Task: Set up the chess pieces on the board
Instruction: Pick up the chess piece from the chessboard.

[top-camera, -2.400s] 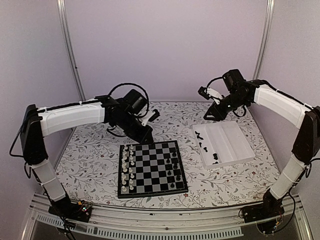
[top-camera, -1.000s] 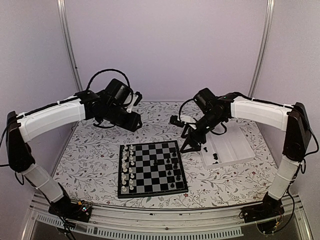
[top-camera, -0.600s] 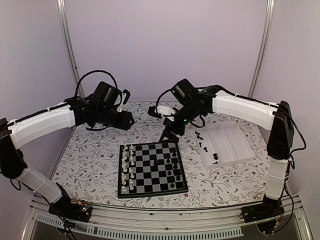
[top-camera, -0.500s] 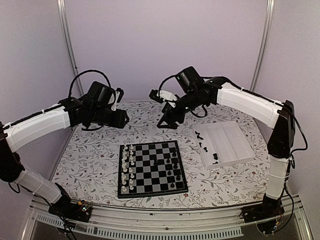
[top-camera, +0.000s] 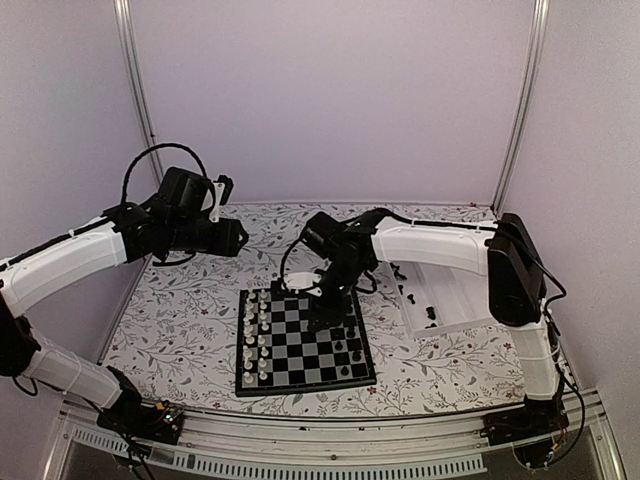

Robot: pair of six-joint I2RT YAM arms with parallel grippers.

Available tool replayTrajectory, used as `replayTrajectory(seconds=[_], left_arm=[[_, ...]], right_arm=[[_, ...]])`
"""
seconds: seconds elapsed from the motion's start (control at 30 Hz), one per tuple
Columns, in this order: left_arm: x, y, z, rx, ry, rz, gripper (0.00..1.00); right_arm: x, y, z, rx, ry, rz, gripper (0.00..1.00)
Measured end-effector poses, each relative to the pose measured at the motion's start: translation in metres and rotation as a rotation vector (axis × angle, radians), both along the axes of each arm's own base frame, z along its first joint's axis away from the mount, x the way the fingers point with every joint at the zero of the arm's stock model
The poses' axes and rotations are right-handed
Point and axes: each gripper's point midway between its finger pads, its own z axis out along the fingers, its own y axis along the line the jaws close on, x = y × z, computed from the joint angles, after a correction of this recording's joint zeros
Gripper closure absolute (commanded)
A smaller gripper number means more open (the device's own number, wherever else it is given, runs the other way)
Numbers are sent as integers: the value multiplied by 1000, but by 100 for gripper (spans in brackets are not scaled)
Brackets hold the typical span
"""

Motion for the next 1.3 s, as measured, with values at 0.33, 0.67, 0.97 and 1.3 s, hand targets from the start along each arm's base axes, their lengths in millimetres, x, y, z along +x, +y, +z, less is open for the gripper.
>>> replayTrajectory(seconds=[0.33,0.67,0.97,1.3], left_arm=[[0,-3,-2,-16,4,-14,47],[-1,-4,-4,-25,10,-18,48],[-3,-6,-9,-36,24,-28,48],[-3,-7,-8,-42,25,-33,48]], right_arm=[[3,0,-15,-45,-12,-10,59],[3,0,-28,-65,7,-26,68],[7,6,-26,-46,3,-36,75],[8,10,-27,-41,10,-48,94]])
